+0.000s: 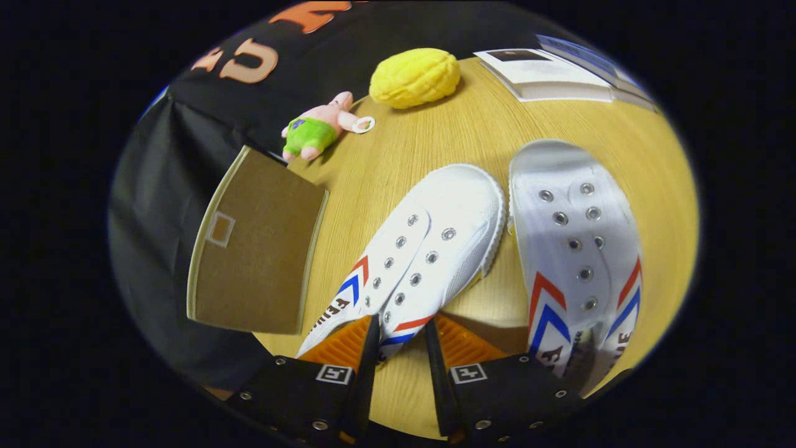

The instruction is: Open the storage box then place both shoes into the box .Put the left shoe in first, then the right shoe, with the right side of both shoes facing outward in a uniform manner.

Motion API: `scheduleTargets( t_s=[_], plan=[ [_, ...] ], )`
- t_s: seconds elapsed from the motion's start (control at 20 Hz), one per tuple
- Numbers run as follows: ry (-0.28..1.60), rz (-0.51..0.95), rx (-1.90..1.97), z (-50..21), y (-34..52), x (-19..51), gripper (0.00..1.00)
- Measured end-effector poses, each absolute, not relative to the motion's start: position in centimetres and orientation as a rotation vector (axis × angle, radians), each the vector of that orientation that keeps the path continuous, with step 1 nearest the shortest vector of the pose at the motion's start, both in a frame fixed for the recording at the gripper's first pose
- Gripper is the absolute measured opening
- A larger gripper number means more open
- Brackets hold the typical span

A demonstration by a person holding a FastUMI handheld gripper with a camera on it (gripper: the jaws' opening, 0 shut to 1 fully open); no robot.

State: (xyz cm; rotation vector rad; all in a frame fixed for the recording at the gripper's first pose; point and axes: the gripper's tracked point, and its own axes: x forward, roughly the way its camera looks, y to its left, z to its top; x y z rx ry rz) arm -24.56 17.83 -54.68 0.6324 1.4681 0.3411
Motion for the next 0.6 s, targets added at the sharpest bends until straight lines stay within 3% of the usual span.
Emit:
scheduleTargets(
  t_s=[0.1, 0.3, 0.6],
  plan=[
    [1.467, 0.293, 0.686, -54.9, 17.6, -24.4, 0.25],
    [1.469, 0.233, 0.753, -54.8, 17.6, -24.3, 0.05],
    [1.357, 0.289, 0.642, -51.2, 17.4, -21.2, 0.03]
  ],
)
